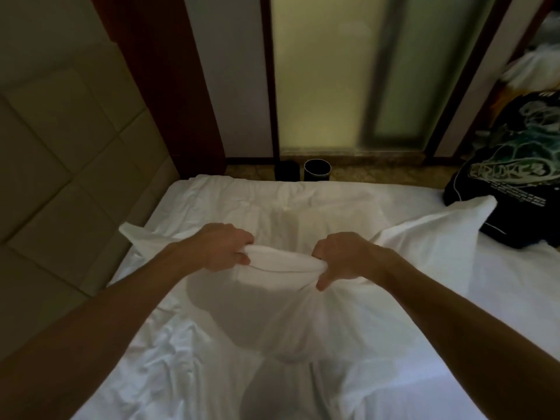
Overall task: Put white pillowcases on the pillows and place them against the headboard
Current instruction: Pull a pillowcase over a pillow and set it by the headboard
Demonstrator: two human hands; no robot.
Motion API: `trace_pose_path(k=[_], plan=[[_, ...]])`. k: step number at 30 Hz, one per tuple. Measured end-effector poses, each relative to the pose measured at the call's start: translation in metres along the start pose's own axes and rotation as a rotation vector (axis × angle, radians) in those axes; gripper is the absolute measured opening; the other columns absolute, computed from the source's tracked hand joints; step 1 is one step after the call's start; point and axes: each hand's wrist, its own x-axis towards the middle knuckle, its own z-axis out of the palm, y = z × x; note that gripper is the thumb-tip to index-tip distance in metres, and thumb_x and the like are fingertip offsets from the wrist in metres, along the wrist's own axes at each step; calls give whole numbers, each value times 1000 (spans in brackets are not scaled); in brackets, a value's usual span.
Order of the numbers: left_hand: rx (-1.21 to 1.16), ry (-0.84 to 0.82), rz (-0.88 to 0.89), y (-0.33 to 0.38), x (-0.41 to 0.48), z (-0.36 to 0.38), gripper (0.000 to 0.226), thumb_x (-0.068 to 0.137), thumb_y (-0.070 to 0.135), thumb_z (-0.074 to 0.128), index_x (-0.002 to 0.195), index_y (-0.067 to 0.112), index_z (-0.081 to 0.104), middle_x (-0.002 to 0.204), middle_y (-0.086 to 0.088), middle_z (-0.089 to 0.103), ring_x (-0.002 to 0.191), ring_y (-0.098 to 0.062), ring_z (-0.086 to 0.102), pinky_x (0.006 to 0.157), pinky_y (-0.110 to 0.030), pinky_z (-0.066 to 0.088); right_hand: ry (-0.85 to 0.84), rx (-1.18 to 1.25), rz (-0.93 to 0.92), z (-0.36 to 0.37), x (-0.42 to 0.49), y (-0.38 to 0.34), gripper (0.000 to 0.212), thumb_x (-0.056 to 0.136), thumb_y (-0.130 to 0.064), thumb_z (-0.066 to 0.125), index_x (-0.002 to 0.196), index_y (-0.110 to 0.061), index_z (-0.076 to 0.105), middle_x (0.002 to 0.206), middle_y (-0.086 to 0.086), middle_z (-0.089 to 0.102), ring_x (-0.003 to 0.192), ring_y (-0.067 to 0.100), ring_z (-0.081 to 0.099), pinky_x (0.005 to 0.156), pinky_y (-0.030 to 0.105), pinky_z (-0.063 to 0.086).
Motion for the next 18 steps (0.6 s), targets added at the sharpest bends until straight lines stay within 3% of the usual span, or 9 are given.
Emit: trace_pose_path(k=[4,8,11,14,18], plan=[[-56,78,-59,-67,-48,30,20,92,48,59,102,30,57,92,12,61,85,-11,57,62,-27,33,13,21,-28,10,39,-63,60,70,-62,74,119,-33,59,111,-11,62,100,13,56,81,27,37],[-163,150,-135,-101,-72,83,26,90,44,61,108,25,57,106,5,62,98,-17,58,76,-31,38,-42,34,16,43,72,-109,62,70,-66,71,120,-32,59,114,-7,63,104,17,59,88,33,44],[-125,172,-169,-99,-81,138,30,87,41,63,109,22,54,110,0,61,104,-22,57,82,-34,38,-94,-16,45,89,81,-134,52,78,-61,67,118,-28,59,113,-3,65,104,19,60,86,34,44],[-48,238,-205,-92,-92,178,28,80,36,74,98,21,58,95,-1,64,91,-24,61,76,-35,42,1,24,97,120,79,-149,41,86,-49,65,116,-22,59,112,0,63,104,22,60,85,35,44],[-12,364,-216,-93,-104,195,35,63,33,86,81,20,59,76,1,60,73,-24,60,67,-36,46,218,-26,122,136,75,-166,41,85,-40,70,116,-16,57,111,4,62,101,25,60,92,39,44]])
